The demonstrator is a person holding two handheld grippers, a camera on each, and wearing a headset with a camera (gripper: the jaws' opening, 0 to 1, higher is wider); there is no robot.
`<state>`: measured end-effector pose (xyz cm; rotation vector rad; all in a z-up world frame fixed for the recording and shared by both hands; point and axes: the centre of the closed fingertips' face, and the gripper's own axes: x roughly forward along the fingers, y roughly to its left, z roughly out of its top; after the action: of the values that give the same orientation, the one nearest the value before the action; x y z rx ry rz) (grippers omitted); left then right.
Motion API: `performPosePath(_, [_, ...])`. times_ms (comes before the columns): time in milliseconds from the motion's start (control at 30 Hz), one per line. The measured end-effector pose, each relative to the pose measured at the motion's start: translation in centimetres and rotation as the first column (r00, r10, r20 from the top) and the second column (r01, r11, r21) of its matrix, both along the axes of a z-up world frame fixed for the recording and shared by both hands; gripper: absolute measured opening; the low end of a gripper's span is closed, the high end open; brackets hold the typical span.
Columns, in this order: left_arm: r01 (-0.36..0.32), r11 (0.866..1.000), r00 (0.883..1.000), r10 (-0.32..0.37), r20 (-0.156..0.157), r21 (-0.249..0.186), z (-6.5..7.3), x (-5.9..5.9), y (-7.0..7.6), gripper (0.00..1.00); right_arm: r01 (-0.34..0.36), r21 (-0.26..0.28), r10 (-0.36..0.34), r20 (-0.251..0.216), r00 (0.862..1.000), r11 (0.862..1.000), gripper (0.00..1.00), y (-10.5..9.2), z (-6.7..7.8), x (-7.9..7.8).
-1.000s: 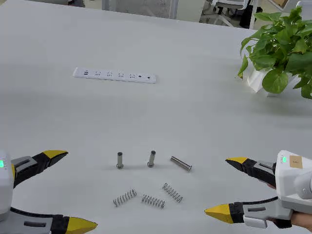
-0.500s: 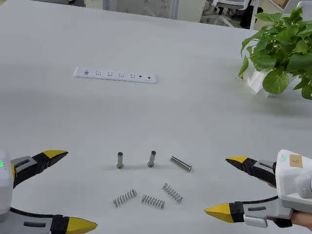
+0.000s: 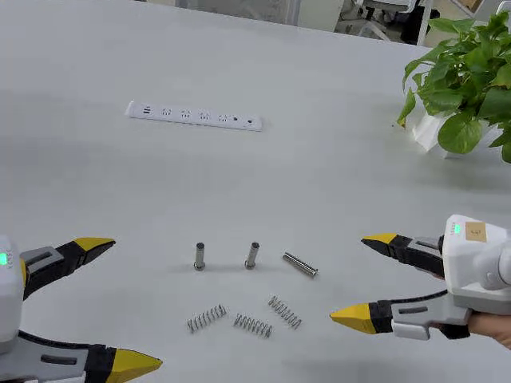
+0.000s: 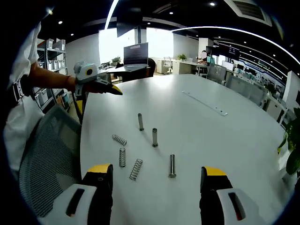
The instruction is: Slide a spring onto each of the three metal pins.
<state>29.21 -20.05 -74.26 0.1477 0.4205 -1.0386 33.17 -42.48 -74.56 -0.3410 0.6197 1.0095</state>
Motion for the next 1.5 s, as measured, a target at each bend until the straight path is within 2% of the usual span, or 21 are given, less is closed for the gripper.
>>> performPosePath(133, [-0.005, 1.0, 1.0, 0.005, 0.001, -0.004, 0.0, 0.1, 0.1, 0.99, -0.036, -0.021, 0.036, -0.007, 0.999, 0.999, 0.72, 1.1, 0.0, 1.2])
performPosePath(367, [-0.018, 1.0, 1.0, 0.018, -0.005, -0.014, -0.1, 0.3, 0.3, 0.99, -0.091, -0.071, 0.089, -0.03, 0.996, 0.993, 0.6, 2.7, -0.6, 3.1])
performPosePath(500, [-0.027, 0.999, 1.0, 0.027, -0.011, -0.025, -0.1, 0.5, 0.3, 0.99, -0.105, -0.132, 0.096, -0.071, 0.993, 0.986, 0.54, 3.1, -1.8, 4.0])
performPosePath(567, [-0.03, 0.999, 0.999, 0.03, -0.01, -0.026, -0.1, 0.6, 0.4, 0.99, -0.116, -0.178, 0.102, -0.087, 0.991, 0.977, 0.52, 3.0, -2.6, 4.5])
performPosePath(700, [-0.037, 0.999, 0.999, 0.037, -0.013, -0.034, -0.1, 0.8, 0.5, 0.99, -0.116, -0.196, 0.092, -0.124, 0.988, 0.974, 0.42, 3.5, -3.4, 5.3])
performPosePath(867, [-0.038, 0.999, 0.999, 0.037, -0.016, -0.037, -0.2, 1.0, 0.5, 0.99, -0.129, -0.244, 0.088, -0.17, 0.981, 0.961, 0.35, 3.8, -5.0, 6.2])
performPosePath(967, [-0.035, 0.999, 0.999, 0.034, -0.022, -0.037, -0.4, 1.0, 0.4, 0.99, -0.138, -0.265, 0.084, -0.206, 0.975, 0.954, 0.33, 4.0, -6.0, 6.4])
performPosePath(1033, [-0.034, 0.999, 0.999, 0.033, -0.024, -0.037, -0.6, 0.9, 0.3, 0.99, -0.155, -0.29, 0.095, -0.211, 0.973, 0.944, 0.3, 3.9, -6.6, 6.6])
performPosePath(1200, [-0.033, 0.999, 0.999, 0.032, -0.032, -0.031, -0.9, 1.0, 0.4, 0.99, -0.155, -0.317, 0.076, -0.247, 0.966, 0.936, 0.24, 3.7, -7.8, 6.9])
performPosePath(1500, [-0.04, 0.999, 0.999, 0.038, -0.033, -0.037, -1.0, 1.3, 0.5, 0.99, -0.16, -0.343, 0.054, -0.299, 0.953, 0.925, 0.15, 3.9, -9.1, 7.2])
